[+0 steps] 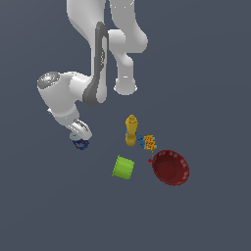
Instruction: Pick up a designated object from a clutter of objects.
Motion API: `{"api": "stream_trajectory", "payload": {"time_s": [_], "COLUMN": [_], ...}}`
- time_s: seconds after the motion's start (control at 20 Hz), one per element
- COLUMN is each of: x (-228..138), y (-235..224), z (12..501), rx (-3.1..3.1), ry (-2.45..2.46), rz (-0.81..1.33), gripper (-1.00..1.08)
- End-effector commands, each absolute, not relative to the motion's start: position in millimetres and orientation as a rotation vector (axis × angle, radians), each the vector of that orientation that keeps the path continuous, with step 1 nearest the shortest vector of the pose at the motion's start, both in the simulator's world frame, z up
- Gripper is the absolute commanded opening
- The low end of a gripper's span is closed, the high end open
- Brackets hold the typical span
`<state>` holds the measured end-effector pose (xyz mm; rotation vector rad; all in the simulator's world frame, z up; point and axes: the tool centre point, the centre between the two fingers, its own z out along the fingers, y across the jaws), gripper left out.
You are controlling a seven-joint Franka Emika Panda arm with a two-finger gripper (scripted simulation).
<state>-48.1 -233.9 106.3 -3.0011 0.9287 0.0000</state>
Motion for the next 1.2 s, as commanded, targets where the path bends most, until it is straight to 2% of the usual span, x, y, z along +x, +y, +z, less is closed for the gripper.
{"api": "stream_trajectory", "payload": {"time_s": [0.0,0.4,0.45,1.15], "x": [-49,-48,-48,-48], "y": [-234,-235,-235,-233], "z": [93,74,74,80], "rx": [-3.001,-3.0,-3.0,-2.999], "ry": [0.931,0.933,0.933,0.932], "rz": [0.001,0.0,0.0,0.0], "gripper": [1.0,1.0,-1.0,-1.0]}}
